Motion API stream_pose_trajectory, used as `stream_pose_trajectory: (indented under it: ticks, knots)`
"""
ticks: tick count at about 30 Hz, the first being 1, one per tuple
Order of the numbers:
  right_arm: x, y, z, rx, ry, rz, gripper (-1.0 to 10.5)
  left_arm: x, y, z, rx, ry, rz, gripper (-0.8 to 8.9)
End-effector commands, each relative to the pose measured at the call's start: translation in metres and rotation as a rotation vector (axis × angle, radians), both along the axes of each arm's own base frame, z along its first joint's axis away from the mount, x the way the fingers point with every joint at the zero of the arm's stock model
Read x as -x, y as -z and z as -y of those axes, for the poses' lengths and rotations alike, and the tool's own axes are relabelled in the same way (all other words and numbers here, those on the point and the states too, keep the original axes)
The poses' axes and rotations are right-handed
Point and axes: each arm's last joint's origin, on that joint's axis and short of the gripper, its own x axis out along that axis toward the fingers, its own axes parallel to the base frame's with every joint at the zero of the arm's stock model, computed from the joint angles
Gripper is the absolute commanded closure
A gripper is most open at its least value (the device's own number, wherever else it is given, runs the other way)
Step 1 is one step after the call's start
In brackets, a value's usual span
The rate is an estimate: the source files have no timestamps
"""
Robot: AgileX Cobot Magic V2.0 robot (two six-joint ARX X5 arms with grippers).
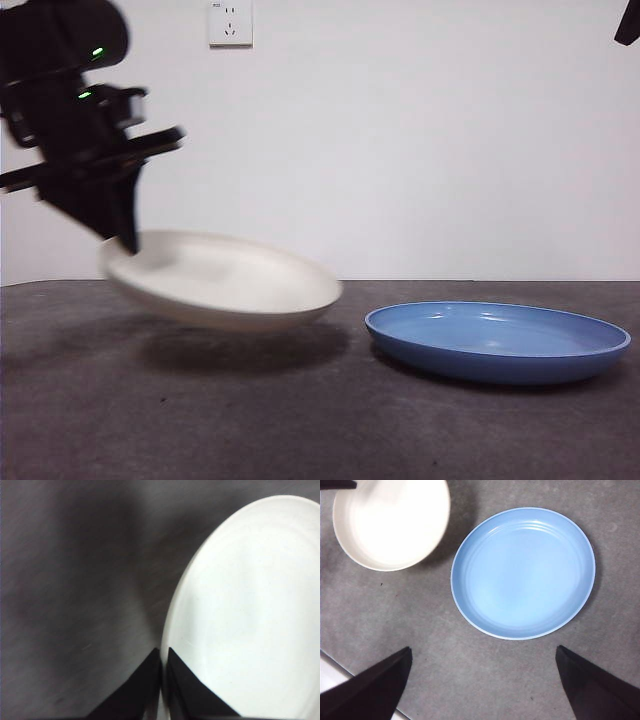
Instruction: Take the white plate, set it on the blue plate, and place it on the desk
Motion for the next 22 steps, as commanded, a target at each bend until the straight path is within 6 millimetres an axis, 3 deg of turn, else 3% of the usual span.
stream_pose_trajectory:
  ticks: [1, 6, 11, 22]
  knots:
    - [-0.002, -0.005, -0.001, -0.008, 0.003, 0.015, 4.9, -0.003, -0.018, 0.021, 0.060, 0.020, 0.068, 8.05]
    - [-0.002, -0.005, -0.001, -0.009, 0.004, 0.014, 4.9, -0.002, -0.035, 0.054, 0.129, 0.071, 0.151, 8.05]
    - [-0.002, -0.005, -0.001, -0.013, 0.009, 0.011, 4.9, -0.007, -0.037, 0.083, 0.155, 0.117, 0.155, 8.05]
    - [0.004, -0.009, 0.000, -0.027, 0.023, 0.030, 4.9, -0.025, -0.005, 0.154, 0.128, 0.239, 0.076, 8.05]
